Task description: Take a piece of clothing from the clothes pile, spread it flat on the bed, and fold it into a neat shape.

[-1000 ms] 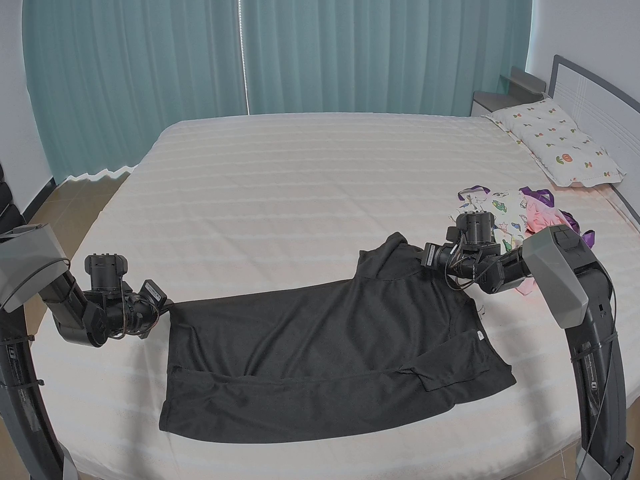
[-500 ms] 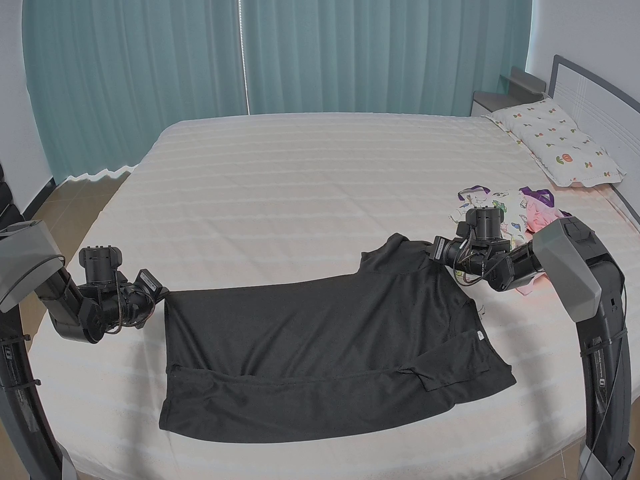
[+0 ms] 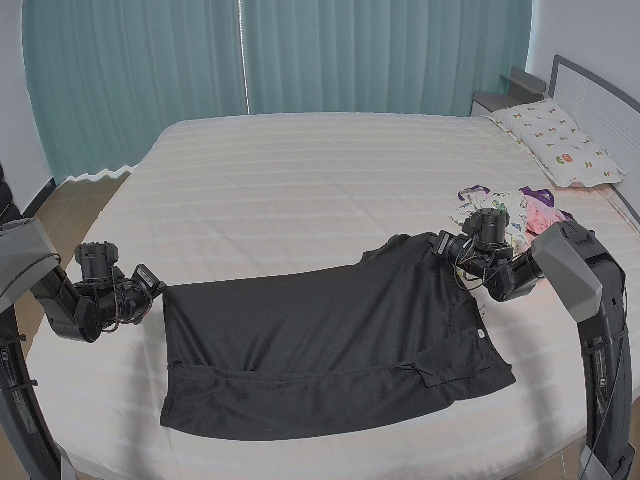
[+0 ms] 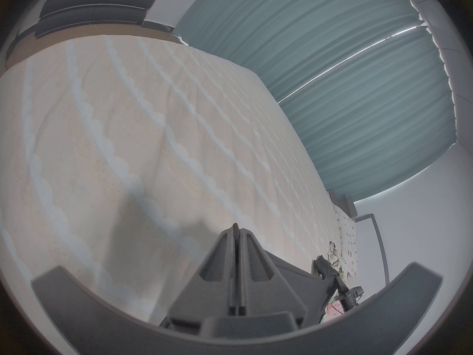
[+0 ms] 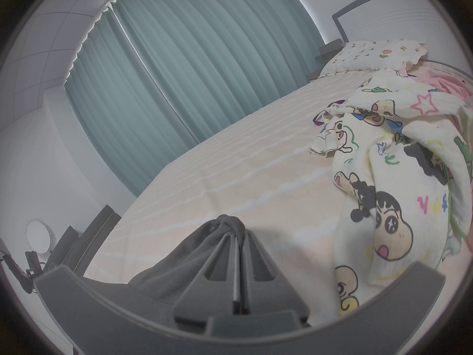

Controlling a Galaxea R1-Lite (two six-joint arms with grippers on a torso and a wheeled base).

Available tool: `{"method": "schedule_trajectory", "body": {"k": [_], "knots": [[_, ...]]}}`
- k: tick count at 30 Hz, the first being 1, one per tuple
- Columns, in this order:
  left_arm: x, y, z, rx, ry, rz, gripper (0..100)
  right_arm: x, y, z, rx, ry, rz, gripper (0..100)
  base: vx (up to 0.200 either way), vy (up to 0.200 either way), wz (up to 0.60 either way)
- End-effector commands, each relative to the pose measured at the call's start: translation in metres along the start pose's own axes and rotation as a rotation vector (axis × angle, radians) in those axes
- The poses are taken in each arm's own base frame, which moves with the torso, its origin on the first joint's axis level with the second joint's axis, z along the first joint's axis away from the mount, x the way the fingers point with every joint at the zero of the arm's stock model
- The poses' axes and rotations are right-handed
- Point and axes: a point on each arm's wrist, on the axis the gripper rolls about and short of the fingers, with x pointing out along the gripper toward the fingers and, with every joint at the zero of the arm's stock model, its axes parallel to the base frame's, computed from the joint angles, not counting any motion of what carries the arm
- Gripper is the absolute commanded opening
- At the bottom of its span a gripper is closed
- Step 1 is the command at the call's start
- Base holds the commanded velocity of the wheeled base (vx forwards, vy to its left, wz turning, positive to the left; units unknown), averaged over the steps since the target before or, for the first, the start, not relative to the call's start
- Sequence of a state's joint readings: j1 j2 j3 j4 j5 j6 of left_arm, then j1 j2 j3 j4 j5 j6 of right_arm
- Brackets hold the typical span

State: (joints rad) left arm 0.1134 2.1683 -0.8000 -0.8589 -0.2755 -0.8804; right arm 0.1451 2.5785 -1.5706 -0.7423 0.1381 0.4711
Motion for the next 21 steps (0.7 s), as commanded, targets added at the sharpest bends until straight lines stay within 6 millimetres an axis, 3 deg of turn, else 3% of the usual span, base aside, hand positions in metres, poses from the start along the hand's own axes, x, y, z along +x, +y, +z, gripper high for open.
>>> {"method": "schedule_trajectory", "body": {"k": [1, 3, 8, 21], "knots": [[-0.003, -0.004, 0.002, 0.006, -0.007, -0.011, 0, -0.006, 0.001, -0.001, 0.003, 0.006, 0.001, 0, 0.000, 0.000, 0.00], [-0.002, -0.003, 0.000, 0.005, -0.003, -0.009, 0, -0.012, -0.003, -0.010, 0.003, 0.046, -0.010, 0, 0.000, 0.000, 0.00], [-0.005, -0.006, 0.004, 0.009, -0.015, -0.017, 0, -0.022, 0.006, 0.005, 0.012, 0.003, 0.013, 0, 0.000, 0.000, 0.00], [-0.014, 0.004, 0.000, 0.046, -0.001, 0.018, 0, -0.062, 0.007, 0.006, 0.020, 0.035, 0.026, 0, 0.000, 0.000, 0.00]]}}
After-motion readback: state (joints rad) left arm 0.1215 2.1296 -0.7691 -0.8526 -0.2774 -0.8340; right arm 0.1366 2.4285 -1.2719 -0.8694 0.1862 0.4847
